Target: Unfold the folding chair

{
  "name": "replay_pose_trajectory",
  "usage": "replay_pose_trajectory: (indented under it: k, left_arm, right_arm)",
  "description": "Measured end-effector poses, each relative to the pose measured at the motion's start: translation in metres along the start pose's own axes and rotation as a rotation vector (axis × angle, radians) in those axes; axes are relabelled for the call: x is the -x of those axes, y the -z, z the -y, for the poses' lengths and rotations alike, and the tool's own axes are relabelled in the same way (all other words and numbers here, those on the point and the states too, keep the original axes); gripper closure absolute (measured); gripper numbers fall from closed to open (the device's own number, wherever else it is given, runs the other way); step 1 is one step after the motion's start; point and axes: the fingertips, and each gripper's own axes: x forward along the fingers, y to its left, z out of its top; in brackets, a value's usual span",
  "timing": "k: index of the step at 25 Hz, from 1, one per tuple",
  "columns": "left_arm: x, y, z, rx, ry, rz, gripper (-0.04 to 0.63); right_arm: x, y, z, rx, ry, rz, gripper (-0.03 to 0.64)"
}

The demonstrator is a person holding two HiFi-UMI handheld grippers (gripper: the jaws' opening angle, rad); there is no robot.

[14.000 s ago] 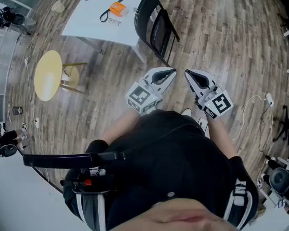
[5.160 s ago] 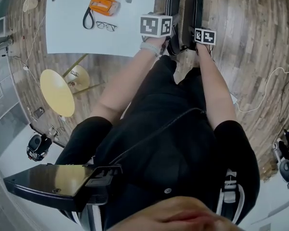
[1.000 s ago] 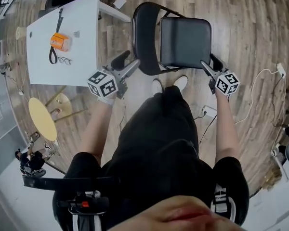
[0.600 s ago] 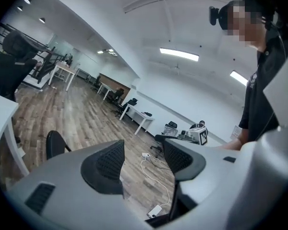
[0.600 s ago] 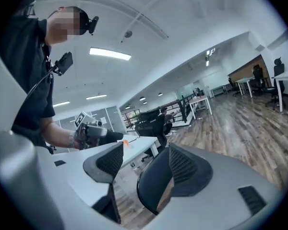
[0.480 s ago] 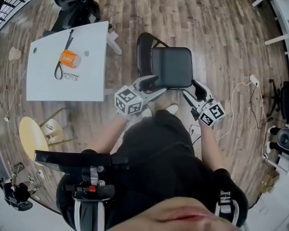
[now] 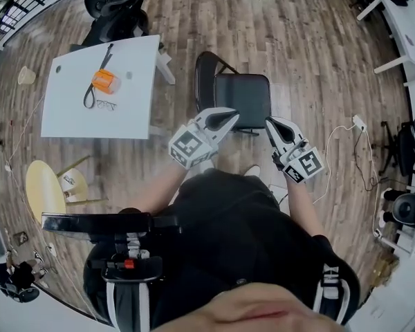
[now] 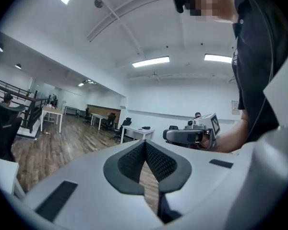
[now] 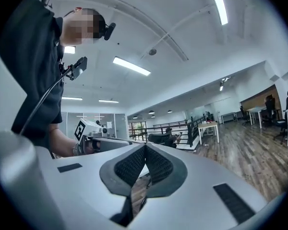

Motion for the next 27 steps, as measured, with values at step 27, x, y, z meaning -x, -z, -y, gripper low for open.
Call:
replay_pose_trajectory:
  k: [27]
  left_arm:
    - [-0.023,-0.008,0.042,-0.006,-0.107,0.027,0.591]
  right_arm:
    - [0.039,-0.028,0.009,0.090,-0.086,0.027,0.609]
